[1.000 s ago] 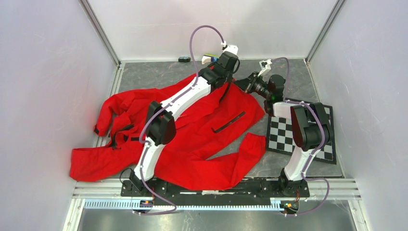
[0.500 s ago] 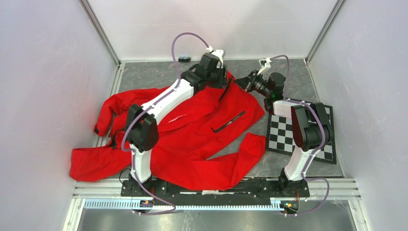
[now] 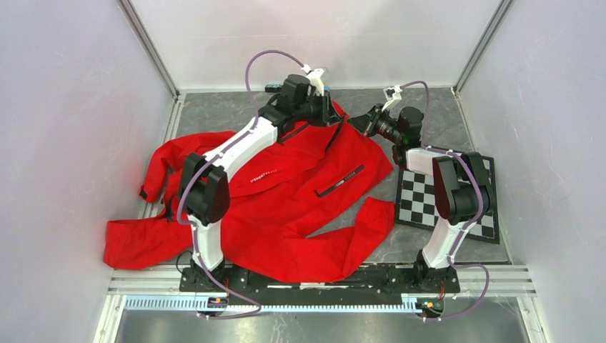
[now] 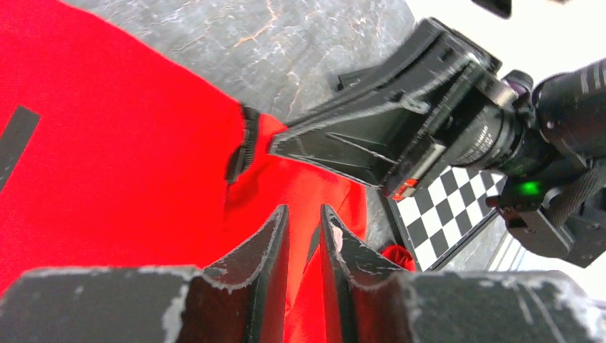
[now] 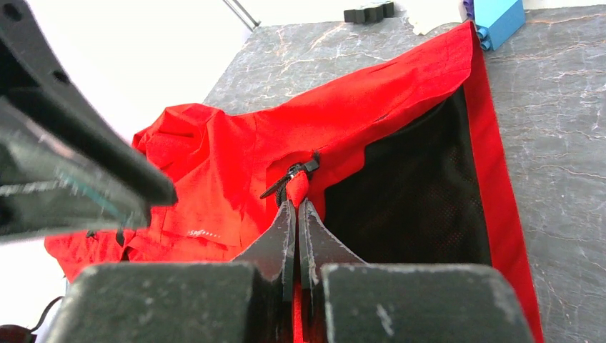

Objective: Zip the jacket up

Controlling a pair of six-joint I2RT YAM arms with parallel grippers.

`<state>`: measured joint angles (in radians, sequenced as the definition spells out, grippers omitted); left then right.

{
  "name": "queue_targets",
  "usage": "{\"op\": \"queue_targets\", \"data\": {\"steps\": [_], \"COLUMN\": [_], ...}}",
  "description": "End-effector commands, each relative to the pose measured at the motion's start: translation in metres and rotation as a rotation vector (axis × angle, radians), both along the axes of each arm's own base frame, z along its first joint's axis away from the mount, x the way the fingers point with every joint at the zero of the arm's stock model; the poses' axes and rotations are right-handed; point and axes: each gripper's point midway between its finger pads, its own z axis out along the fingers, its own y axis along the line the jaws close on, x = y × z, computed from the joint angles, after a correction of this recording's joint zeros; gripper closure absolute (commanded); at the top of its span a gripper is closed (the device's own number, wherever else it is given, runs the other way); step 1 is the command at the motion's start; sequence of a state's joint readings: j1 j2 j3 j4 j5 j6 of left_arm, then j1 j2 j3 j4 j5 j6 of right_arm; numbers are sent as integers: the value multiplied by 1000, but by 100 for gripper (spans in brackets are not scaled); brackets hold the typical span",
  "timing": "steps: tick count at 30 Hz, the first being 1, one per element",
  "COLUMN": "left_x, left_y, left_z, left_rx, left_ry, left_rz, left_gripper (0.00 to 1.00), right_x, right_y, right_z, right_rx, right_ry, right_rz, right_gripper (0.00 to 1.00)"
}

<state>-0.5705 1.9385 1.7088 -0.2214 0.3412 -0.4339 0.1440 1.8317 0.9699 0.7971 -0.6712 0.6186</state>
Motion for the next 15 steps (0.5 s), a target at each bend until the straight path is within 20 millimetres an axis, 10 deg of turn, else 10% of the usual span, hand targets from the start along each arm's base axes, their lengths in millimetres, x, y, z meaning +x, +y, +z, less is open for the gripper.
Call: {"op": "queue_targets", "data": {"steps": [1, 15], "left_x": [-3, 26], "left_y": [-25, -34], "left_z": [14, -1], "left_rx": [84, 164], "left_ry": [-198, -245], "left_rz": [-55, -18], "left_gripper": [71, 69], "right_x": [4, 3], "right_y": [2, 3], "right_z": [45, 45], "right_rx": [2, 17], "right_ry": [-134, -137], "right_rz": [3, 8], "right_gripper": [100, 100]}}
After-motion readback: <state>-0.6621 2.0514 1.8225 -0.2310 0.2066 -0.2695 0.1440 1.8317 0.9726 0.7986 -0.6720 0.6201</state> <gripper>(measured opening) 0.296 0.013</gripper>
